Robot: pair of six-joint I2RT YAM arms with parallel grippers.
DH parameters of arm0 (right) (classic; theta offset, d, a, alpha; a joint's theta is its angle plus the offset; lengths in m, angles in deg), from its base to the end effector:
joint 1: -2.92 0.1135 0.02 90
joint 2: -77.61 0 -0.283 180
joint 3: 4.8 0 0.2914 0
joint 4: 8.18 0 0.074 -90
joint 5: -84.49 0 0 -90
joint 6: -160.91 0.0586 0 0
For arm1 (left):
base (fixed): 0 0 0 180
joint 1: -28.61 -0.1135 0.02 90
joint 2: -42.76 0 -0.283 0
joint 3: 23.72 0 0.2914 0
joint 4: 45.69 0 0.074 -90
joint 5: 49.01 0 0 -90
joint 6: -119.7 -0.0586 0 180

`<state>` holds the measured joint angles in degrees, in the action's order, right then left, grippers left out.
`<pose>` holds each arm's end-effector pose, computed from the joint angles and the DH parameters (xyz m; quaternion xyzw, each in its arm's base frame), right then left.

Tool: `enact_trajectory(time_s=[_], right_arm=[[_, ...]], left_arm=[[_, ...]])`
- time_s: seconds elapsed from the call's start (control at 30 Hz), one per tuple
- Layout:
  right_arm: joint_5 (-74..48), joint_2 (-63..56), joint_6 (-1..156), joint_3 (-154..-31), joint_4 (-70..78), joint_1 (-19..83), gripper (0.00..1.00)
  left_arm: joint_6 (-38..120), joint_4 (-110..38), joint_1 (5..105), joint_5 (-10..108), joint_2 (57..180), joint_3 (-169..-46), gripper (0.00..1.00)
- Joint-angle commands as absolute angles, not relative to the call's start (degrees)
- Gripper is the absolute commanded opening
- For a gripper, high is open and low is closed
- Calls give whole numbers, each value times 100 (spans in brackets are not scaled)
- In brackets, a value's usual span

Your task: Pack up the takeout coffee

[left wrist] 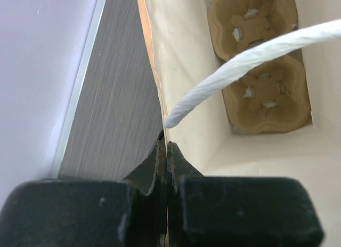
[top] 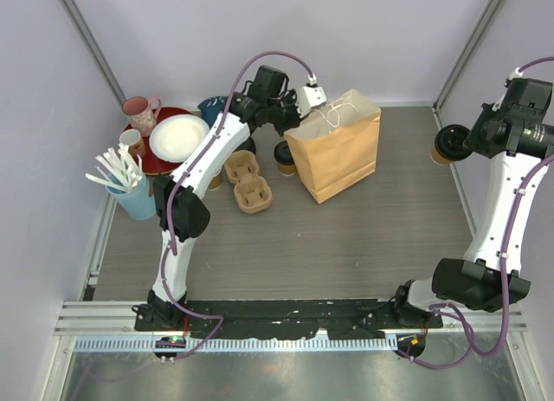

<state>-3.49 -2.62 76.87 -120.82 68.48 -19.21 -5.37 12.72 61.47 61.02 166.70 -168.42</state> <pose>0.2851 -0.1182 0.4761 0.2278 0.8804 -0.0743 0.4093 0.4533 -0.3167 0.3727 0.5574 0.6901 -0.1477 0.4373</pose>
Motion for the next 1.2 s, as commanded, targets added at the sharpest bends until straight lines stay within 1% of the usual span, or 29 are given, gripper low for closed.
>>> enact_trajectory(time_s=[0.0, 0.2, 0.33, 0.43, 0.53, 0.73, 0.83, 0.9, 1.0, 1.07, 1.17], right_arm=[[-637, 35, 7706, -12101, 6672, -1923, 1], [-1069, 290, 7820, -11987, 6628, -1914, 1], [-1157, 650, 7917, -11838, 6523, -1914, 1], [-1473, 1010, 8005, -11758, 6287, -1914, 1], [-1711, 1343, 8049, -11741, 6119, -1862, 1], [-2115, 1582, 8154, -11697, 5925, -1774, 1], [-2299, 1801, 8172, -11504, 5803, -1643, 1], [-2598, 2030, 8181, -11154, 5636, -1537, 1], [-2660, 2380, 8085, -10389, 5390, -1352, 1], [-2756, 2522, 8023, -9715, 5056, -1300, 1], [-2941, 2768, 8040, -9045, 4424, -1264, 1]], left_arm=[[-572, 1067, 6130, 6366, 16625, -17113, 0], [-475, 1295, 6429, 6770, 16476, -17043, 0], [-571, 1339, 6684, 6806, 16536, -17122, 0], [-615, 1182, 6772, 6640, 16668, -17297, 0], [-747, 770, 6886, 6236, 16809, -17420, 0], [-1310, 206, 7273, 5602, 17064, -17851, 0], [-1556, 144, 7413, 5296, 17047, -17756, 0], [-1670, 100, 7484, 5067, 16968, -17440, 0], [-1487, -5, 7563, 4864, 16898, -17053, 0], [-1407, -102, 7633, 4715, 16853, -16842, 0], [-1433, -146, 7773, 4522, 16792, -16639, 0]])
